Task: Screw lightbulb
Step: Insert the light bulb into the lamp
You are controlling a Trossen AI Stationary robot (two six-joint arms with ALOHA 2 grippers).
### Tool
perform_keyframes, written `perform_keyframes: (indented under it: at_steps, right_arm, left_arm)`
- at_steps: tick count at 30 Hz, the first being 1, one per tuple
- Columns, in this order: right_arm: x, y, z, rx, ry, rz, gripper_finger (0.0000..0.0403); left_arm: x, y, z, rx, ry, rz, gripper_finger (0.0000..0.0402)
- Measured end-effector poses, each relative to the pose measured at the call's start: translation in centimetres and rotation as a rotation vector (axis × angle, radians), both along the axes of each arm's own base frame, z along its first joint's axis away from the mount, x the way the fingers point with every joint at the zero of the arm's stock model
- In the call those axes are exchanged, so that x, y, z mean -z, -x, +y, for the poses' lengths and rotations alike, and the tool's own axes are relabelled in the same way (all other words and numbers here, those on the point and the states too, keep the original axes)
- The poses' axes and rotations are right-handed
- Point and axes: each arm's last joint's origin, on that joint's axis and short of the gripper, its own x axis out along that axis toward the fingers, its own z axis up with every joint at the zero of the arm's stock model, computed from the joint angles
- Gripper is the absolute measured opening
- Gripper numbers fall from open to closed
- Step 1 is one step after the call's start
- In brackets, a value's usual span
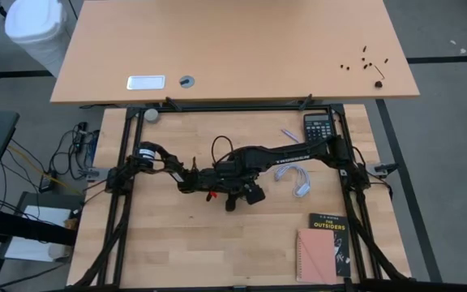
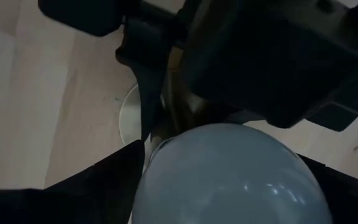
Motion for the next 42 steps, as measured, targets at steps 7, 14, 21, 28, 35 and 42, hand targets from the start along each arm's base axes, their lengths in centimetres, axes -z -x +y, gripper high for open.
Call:
perform_keyframes:
  at_steps: [7,14,21,28,35,42]
  right_arm:
    - [0.1,-0.1,-0.3,0.062,-0.028,-0.012,0.0326]
    - [0.5,0.0,-1.2,0.089,-0.050,0.006,0.0314]
    - [0.5,0.0,-1.4,0.099,-0.072,0.005,0.0306]
    - [0.3,0.4,-1.3,0.155,-0.077,0.036,0.0306]
    - [0.3,0.3,-1.1,0.151,-0.078,0.025,0.0306]
    - [0.3,0.0,-1.1,0.182,-0.084,-0.004,0.0282]
  left_arm:
    - [0.0,0.0,0.0,-0.001,-0.001,0.001,0.0197]
    - [0.0,0.0,0.1,-0.001,-0.001,0.001,0.0197]
    - [0.0,0.0,0.1,-0.001,-0.002,0.002,0.0197]
    - [0.0,0.0,0.1,-0.010,-0.005,0.003,0.0197]
    - [0.1,0.0,0.1,-0.012,-0.005,0.004,0.0197]
    - [0.1,0.0,0.1,-0.012,-0.003,0.004,0.0197]
